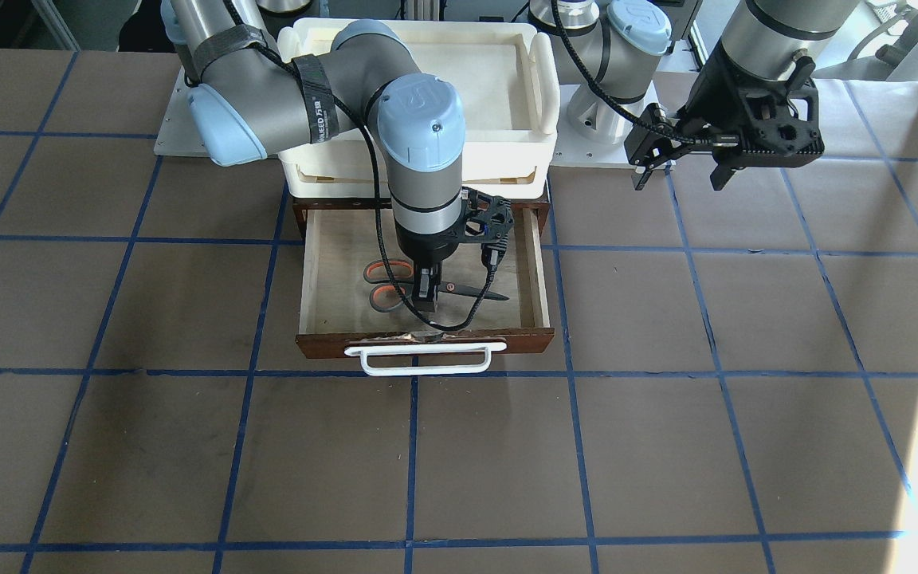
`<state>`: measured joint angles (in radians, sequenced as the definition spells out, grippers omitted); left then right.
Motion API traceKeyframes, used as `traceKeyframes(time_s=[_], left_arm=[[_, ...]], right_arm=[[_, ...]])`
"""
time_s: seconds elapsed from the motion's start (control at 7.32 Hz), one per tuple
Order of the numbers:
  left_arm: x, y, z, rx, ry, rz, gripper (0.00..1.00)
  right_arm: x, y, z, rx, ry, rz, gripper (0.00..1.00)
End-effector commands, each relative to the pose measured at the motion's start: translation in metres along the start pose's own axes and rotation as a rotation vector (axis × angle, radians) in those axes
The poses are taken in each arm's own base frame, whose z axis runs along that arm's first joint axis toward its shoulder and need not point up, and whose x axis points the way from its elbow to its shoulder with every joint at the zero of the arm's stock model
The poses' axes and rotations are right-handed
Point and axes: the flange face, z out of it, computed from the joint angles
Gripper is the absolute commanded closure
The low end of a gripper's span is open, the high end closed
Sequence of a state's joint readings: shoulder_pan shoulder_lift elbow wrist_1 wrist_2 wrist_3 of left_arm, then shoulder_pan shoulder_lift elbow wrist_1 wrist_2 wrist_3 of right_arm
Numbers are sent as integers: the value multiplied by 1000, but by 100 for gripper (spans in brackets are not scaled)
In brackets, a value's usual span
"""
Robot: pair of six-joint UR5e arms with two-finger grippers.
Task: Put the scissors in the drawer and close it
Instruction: 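Lower the scissors into the drawer and open the right gripper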
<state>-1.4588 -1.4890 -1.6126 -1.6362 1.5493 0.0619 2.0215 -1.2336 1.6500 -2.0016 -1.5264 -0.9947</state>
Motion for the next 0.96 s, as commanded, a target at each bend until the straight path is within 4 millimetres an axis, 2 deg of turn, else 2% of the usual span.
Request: traceKeyframes(time_s=[0.0,0.55,0.68,0.82], left_arm=[[0,-2,-1,6,1,-5,0],[1,-3,1,1,3,-4,0],[0,-5,6,-7,3,2,0],[0,-8,10,-16,4,2,0]], right_arm=[[-2,1,2,1,-5,8,100],[-3,-1,4,-1,-8,7,100],[-12,-11,7,-7,-7,-17,100],[-12,-12,10,-16,-6,-25,100]])
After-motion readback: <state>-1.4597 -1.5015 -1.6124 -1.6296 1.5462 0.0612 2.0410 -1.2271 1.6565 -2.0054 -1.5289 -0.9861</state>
